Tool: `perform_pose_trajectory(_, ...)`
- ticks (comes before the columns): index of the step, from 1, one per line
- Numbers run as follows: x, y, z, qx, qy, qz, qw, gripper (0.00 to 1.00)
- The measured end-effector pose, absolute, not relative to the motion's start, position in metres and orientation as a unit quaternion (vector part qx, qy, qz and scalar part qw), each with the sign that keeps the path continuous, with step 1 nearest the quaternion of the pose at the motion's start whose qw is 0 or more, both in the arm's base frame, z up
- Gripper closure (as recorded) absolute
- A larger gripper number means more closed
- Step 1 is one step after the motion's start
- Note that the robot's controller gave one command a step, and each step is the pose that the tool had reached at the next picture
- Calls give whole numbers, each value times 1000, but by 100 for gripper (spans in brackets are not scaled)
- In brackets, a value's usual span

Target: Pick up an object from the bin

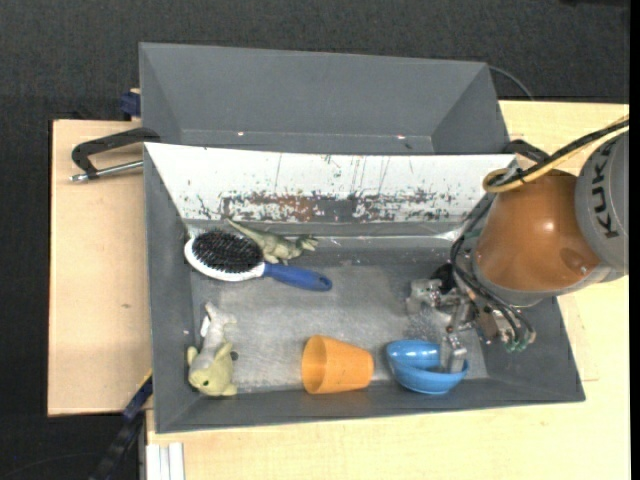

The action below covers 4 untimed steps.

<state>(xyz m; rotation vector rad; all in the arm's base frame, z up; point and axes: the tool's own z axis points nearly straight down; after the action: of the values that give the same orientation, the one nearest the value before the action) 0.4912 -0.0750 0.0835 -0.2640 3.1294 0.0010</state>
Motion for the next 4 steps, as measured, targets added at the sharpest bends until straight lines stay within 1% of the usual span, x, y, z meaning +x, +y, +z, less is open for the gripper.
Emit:
perform_pose_trajectory(1, 491, -75, 83, -84, 996, 0, 1, 100)
perform_pose_trajectory(2, 491, -75, 83, -84, 996, 0, 1, 0)
perform_pose_trajectory(3, 491, -75, 83, -84, 996, 0, 1, 100)
perform_pose_trajectory(4, 491, -75, 83, -84, 996, 0, 1, 0)
